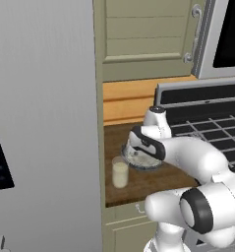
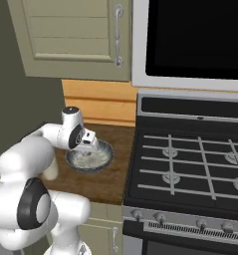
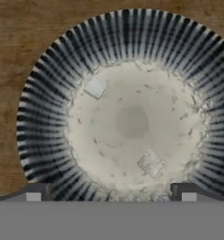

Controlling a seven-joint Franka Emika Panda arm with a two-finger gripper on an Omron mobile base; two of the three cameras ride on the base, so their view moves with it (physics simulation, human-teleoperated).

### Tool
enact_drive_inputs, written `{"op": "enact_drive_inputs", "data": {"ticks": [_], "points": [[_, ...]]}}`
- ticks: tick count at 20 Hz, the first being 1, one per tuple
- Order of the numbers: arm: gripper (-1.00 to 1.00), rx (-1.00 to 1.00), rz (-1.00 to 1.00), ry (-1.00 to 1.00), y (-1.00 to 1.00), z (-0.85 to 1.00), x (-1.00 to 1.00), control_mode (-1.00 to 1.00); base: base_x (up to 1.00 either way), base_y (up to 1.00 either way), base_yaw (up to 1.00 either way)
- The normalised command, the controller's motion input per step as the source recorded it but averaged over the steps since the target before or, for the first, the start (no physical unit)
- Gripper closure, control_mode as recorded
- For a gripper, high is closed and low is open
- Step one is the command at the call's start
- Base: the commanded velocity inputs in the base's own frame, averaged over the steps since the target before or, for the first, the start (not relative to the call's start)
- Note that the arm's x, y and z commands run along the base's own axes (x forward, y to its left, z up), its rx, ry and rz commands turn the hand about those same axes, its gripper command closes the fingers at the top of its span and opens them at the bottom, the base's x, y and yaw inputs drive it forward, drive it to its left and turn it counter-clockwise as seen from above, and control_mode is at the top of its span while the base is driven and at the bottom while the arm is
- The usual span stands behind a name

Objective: Grab a lemon wedge from the fridge and one ice cube from the ice bowl, and put them in the glass of lemonade.

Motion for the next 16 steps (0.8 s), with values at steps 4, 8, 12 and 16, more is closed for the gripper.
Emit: {"op": "enact_drive_inputs", "data": {"ticks": [4,8,12,16], "points": [[-1.00,-0.03,0.00,0.06,0.00,-0.09,0.37,-1.00,0.00,0.00,0.00],[-1.00,-0.01,0.00,0.15,0.00,0.00,0.34,-1.00,0.00,0.00,0.00],[-1.00,0.00,0.00,0.08,-0.02,0.00,0.28,-1.00,0.00,0.00,0.00],[-1.00,0.00,0.00,0.02,0.00,-0.08,0.09,-1.00,0.00,0.00,0.00]]}}
